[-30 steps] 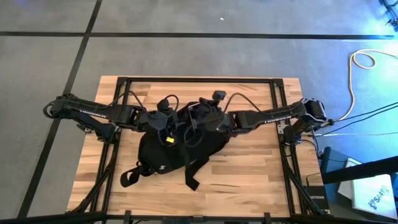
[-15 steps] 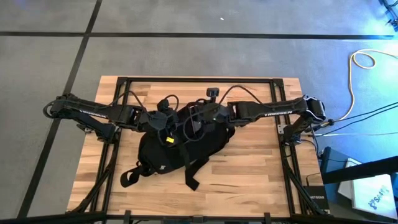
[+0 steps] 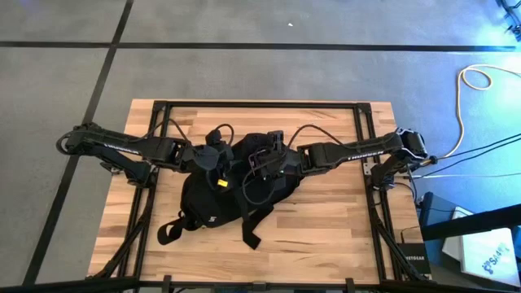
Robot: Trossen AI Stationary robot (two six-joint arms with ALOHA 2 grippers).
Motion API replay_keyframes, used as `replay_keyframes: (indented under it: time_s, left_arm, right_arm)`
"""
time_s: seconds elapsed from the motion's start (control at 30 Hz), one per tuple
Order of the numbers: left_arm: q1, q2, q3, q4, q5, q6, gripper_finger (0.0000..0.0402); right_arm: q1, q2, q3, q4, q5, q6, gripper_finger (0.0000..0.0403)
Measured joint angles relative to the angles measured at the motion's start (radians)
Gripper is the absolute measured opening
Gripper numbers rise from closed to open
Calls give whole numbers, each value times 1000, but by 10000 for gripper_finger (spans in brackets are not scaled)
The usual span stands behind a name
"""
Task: Unpack backpack
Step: Put the pink cellphone into the black backpack
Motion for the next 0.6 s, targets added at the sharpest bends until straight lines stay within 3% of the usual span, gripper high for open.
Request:
replay_keyframes:
  time_s: [0.23,0.43,0.6]
  left_arm:
    - [0,0,0,-1,0,0,5]
    - [0,0,0,-1,0,0,6]
    - [0,0,0,-2,0,0,5]
  right_arm:
    - [29,0,28,-8,266,8,0]
    - [-8,0,0,-14,170,70,0]
    - [-11,0,-40,-9,165,84,0]
